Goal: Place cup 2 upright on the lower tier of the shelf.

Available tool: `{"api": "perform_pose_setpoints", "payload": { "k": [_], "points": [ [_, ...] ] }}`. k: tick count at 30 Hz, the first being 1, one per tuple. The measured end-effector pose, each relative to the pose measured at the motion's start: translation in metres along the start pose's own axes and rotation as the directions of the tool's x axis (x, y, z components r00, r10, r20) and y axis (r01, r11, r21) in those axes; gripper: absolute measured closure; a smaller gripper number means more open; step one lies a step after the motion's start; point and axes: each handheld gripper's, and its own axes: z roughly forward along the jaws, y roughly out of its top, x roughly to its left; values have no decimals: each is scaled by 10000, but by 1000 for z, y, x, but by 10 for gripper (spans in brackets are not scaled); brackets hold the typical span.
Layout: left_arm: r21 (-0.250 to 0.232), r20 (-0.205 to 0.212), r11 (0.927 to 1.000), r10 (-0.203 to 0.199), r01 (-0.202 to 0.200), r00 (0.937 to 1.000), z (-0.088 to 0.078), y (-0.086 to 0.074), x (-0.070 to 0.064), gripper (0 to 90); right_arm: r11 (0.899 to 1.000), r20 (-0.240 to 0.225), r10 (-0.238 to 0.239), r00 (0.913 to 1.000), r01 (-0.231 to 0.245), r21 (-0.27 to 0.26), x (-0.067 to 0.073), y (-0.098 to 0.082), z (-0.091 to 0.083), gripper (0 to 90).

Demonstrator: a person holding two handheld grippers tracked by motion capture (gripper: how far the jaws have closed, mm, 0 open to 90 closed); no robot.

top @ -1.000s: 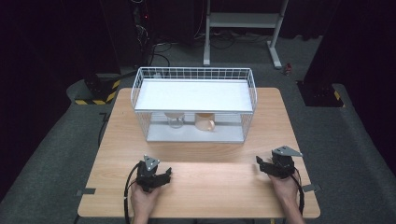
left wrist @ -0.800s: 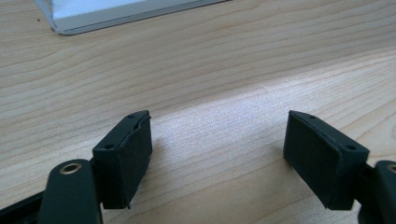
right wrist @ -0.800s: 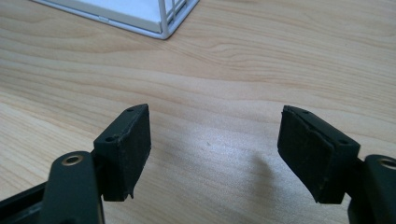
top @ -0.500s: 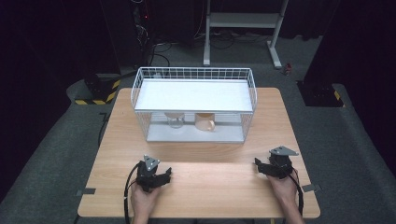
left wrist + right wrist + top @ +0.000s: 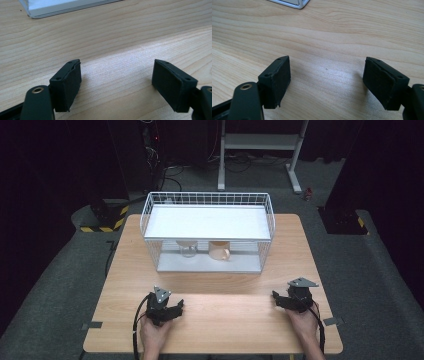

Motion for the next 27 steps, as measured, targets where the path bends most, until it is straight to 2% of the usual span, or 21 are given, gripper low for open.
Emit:
{"api": "perform_pose_setpoints", "payload": {
  "k": [27],
  "points": [
    [12, -17, 10000, -31, 31, 10000, 0, 0, 0, 226, 10000, -53, 59, 10000, -59, 47, -1, 0, 0, 231]
  ]
}}
